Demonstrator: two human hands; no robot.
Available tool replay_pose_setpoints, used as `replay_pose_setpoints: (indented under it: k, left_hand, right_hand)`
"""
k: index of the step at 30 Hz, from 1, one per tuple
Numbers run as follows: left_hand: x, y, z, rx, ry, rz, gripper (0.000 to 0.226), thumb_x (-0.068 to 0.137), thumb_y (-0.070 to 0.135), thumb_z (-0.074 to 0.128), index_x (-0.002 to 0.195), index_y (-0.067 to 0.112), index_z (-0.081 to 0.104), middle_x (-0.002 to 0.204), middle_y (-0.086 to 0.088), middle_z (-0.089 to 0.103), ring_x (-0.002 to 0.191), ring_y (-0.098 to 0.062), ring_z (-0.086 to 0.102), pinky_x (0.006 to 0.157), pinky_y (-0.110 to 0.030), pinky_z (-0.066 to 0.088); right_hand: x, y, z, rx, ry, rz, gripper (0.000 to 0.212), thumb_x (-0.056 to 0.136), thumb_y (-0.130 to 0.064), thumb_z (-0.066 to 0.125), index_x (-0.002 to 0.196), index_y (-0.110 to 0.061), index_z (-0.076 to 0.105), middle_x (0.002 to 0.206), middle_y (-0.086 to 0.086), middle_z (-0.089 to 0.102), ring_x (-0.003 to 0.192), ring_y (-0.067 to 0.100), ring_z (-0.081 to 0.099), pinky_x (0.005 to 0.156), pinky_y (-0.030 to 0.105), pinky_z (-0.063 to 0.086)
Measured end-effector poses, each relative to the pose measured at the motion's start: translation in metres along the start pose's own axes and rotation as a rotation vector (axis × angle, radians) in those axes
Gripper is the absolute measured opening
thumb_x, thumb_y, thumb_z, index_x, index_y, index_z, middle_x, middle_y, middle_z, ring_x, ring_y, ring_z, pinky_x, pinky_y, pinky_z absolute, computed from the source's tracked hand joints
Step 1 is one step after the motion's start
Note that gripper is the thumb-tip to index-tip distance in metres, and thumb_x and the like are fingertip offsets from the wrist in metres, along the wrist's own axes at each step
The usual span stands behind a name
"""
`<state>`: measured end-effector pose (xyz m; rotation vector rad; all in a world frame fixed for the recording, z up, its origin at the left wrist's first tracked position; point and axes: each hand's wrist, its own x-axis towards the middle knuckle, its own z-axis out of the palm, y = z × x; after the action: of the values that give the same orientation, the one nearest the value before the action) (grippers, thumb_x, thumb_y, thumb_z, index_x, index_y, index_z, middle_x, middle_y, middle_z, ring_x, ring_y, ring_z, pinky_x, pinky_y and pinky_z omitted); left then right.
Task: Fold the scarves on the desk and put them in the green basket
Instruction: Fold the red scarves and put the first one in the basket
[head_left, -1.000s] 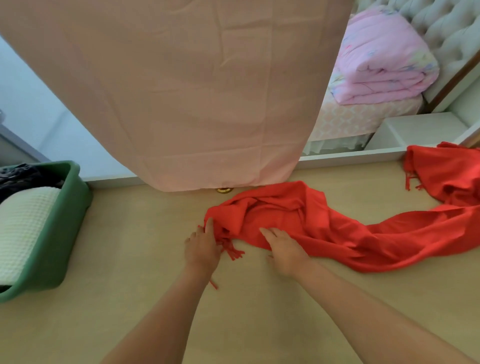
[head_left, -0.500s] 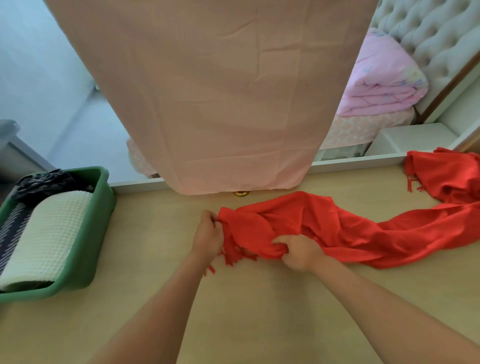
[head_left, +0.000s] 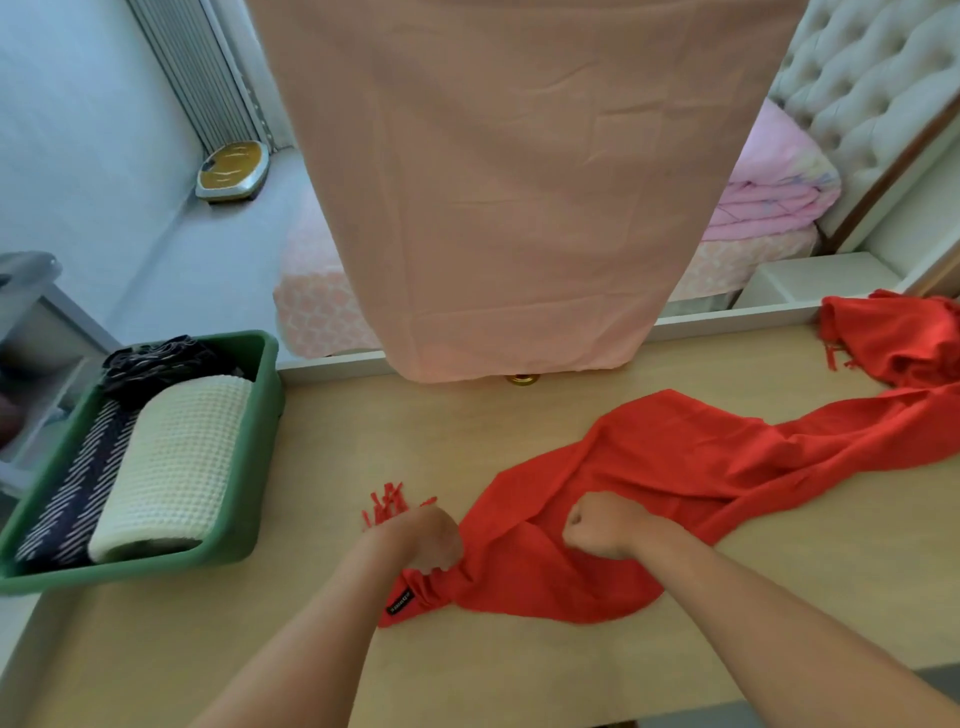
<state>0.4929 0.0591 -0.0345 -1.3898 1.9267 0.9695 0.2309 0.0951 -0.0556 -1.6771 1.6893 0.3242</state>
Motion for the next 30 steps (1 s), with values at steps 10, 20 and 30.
replay_pose_setpoints:
  k: [10, 20, 30]
  left_hand:
    - [0.034, -0.026, 0.037, 0.016, 0.368, 0.002, 0.049, 0.085, 0.035, 0.065, 0.132, 0.031, 0.05, 0.124, 0.005, 0.059, 0.114, -0.02, 0.058, 0.083, -0.03, 0.045]
    - [0.009, -0.052, 0.012, -0.422, 0.5, 0.103, 0.018, 0.083, 0.024, 0.039, 0.079, 0.016, 0.055, 0.077, -0.002, 0.065, 0.078, -0.028, 0.064, 0.067, -0.036, 0.051]
    - [-0.031, -0.044, -0.072, -0.081, -0.075, -0.004, 0.005, 0.085, 0.033, 0.067, 0.088, 0.028, 0.067, 0.085, 0.008, 0.069, 0.079, -0.01, 0.062, 0.084, -0.031, 0.045]
  right_hand:
    - [0.046, -0.052, 0.014, -0.114, 0.187, -0.217, 0.063, 0.086, -0.001, 0.048, 0.143, -0.029, 0.048, 0.145, -0.004, 0.042, 0.127, 0.023, 0.052, 0.104, 0.036, 0.043]
    - [0.053, -0.063, 0.008, -0.127, 0.354, -0.195, 0.021, 0.097, -0.034, 0.052, 0.099, -0.027, 0.071, 0.104, -0.009, 0.07, 0.1, 0.017, 0.063, 0.079, 0.031, 0.047]
    - [0.033, -0.093, -0.059, -0.031, 0.598, -0.262, 0.033, 0.09, -0.022, 0.048, 0.06, -0.019, 0.035, 0.057, -0.005, 0.042, 0.061, 0.023, 0.044, 0.056, 0.033, 0.025]
